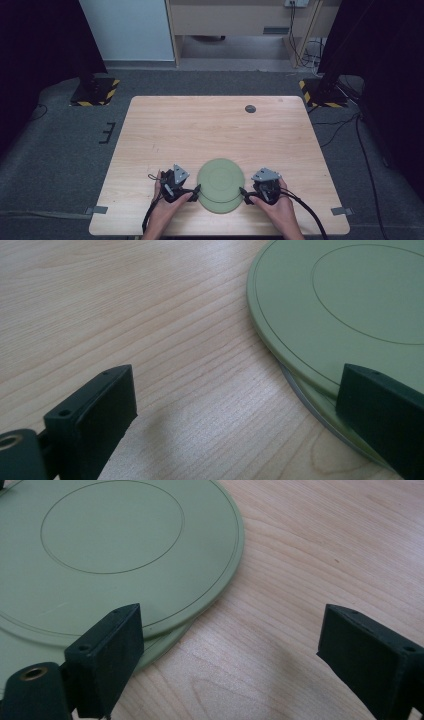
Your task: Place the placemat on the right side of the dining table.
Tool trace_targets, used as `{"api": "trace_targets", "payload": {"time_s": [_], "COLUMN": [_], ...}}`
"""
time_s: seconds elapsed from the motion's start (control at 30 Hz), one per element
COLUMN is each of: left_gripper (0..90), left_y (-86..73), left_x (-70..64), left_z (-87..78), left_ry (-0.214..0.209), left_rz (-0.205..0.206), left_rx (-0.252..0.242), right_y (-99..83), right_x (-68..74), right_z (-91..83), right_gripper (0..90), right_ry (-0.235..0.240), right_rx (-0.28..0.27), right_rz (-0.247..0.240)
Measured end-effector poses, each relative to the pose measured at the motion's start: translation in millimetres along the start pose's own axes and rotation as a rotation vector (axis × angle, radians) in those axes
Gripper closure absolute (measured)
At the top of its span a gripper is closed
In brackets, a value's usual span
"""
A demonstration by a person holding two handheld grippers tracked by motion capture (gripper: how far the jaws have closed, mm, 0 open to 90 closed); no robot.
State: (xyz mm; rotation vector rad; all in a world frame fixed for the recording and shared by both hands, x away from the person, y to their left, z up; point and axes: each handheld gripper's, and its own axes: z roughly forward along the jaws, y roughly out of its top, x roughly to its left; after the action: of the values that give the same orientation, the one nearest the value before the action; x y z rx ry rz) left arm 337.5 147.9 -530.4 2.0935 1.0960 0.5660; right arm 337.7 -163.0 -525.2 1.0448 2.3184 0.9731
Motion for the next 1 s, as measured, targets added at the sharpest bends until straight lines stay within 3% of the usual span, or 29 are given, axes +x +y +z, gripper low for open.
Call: {"api": "trace_targets", "payload": {"time_s": [0.27, 0.57, 0.77, 1.0], "left_gripper": [1.1, 2.6, 0.8, 0.7], "left_y": [1.0, 0.4, 1.1, 2.3], "left_x": [1.0, -3.4, -3.2, -3.0], "left_z": [2.6, -0.5, 0.9, 3.4], "left_ry": [0.012, -0.005, 0.002, 0.011], "left_rz": [-0.01, 0.019, 0.012, 0.005], "left_rx": [-0.009, -0.006, -0.005, -0.013], "right_y": [2.6, 2.2, 3.4, 3.9], "right_x": [-2.8, -0.7, 3.4, -0.1], "right_z": [3.3, -0.2, 0.9, 3.6], "right_gripper": [9.2, 11.6, 11.0, 8.6], "right_ry": [-0.026, -0.006, -0.006, -0.02], "right_rx": [-0.012, -0.003, 0.003, 0.004], "right_rz": [0.018, 0.016, -0.003, 0.017]}}
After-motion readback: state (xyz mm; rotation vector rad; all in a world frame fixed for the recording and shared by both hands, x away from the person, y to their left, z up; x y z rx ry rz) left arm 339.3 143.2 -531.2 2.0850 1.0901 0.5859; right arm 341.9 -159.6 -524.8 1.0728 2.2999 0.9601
